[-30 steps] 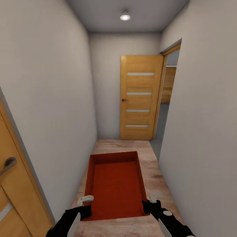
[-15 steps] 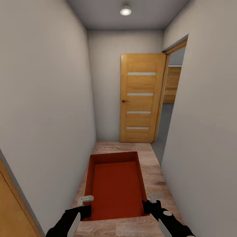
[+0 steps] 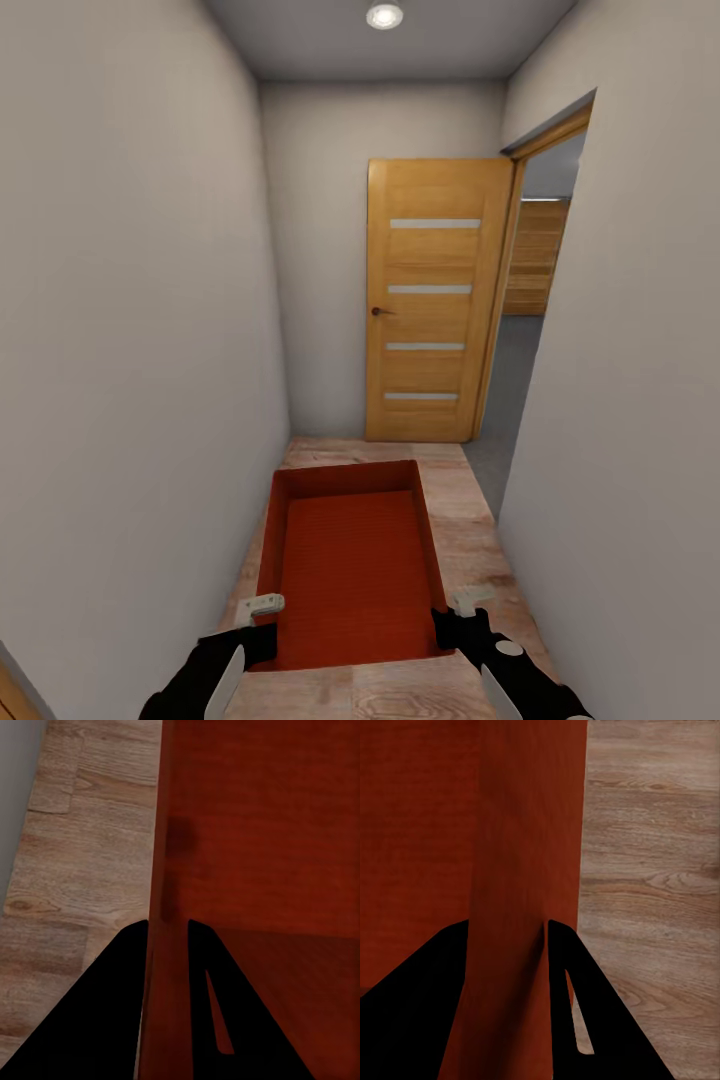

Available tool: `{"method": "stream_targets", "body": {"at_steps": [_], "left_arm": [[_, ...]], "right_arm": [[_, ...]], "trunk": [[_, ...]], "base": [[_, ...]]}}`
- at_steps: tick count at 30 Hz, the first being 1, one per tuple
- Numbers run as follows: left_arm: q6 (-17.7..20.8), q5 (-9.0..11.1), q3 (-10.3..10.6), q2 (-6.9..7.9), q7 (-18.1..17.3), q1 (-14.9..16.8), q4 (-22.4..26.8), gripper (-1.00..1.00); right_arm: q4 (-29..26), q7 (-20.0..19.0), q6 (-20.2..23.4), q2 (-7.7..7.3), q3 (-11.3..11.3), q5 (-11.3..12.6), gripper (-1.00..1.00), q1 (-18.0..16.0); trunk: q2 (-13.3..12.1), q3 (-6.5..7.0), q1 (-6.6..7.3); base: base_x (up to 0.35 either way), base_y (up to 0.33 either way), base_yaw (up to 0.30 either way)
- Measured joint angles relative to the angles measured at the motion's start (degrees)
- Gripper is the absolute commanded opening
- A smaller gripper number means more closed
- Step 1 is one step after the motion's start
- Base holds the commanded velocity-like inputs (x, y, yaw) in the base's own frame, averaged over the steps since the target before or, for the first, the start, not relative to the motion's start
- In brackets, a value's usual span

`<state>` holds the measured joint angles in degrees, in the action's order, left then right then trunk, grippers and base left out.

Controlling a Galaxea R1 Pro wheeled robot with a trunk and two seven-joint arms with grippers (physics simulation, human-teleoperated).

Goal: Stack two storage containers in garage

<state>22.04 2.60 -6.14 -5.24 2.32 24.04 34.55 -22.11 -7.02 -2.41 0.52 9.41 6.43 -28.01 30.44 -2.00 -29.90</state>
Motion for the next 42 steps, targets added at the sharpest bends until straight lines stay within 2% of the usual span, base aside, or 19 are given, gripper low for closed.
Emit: {"method": "stream_targets", "body": {"at_steps": [42], "left_arm": [[-0.08,-0.09,-0.06,-0.01,-0.05,0.00,-0.01,-1.00]], "right_arm": [[0.00,0.02,-0.06,0.00,0.02,0.01,-1.00,0.00]], "trunk": [[0.00,0.00,0.00]], "base": [[0.329,0.000,0.000]]}}
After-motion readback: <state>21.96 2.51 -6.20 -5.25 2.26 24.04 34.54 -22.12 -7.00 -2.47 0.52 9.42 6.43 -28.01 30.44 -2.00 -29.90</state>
